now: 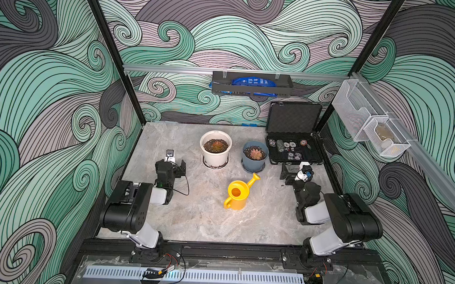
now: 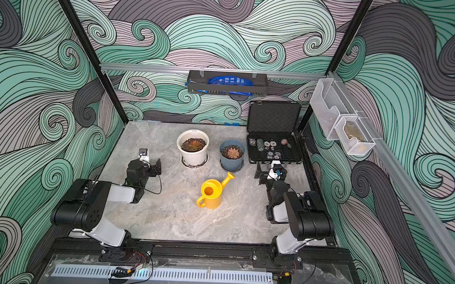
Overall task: Water the succulent around the soil edge
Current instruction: Pick up the watering can from the center of the board.
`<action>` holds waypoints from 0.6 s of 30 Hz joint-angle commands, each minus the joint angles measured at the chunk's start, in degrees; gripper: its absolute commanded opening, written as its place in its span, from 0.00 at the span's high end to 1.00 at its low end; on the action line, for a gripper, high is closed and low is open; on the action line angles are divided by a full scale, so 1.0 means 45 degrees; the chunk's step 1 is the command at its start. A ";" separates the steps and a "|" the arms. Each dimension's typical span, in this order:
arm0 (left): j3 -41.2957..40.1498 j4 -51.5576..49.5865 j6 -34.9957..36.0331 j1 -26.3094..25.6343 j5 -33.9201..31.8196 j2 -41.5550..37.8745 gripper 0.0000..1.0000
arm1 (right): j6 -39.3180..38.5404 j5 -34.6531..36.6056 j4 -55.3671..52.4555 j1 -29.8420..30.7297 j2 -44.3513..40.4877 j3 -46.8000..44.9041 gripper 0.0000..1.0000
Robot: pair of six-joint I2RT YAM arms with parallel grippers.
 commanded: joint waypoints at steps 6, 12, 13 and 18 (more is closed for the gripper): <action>0.0057 0.0090 -0.0039 0.0071 -0.0064 0.0064 0.01 | 0.0043 -0.0411 0.0076 -0.0112 -0.0105 -0.0070 0.01; 0.0047 0.0093 -0.0045 0.0065 -0.0055 0.0062 0.01 | 0.0063 -0.0478 0.0085 -0.0137 -0.0095 -0.0063 0.01; 0.0057 0.0088 -0.0040 0.0061 -0.0056 0.0065 0.01 | 0.0053 -0.0471 0.0086 -0.0138 -0.0094 -0.0072 0.01; 0.0058 0.0090 -0.0037 0.0070 -0.0057 0.0071 0.01 | 0.0062 -0.0470 0.0106 -0.0139 -0.0097 -0.0073 0.01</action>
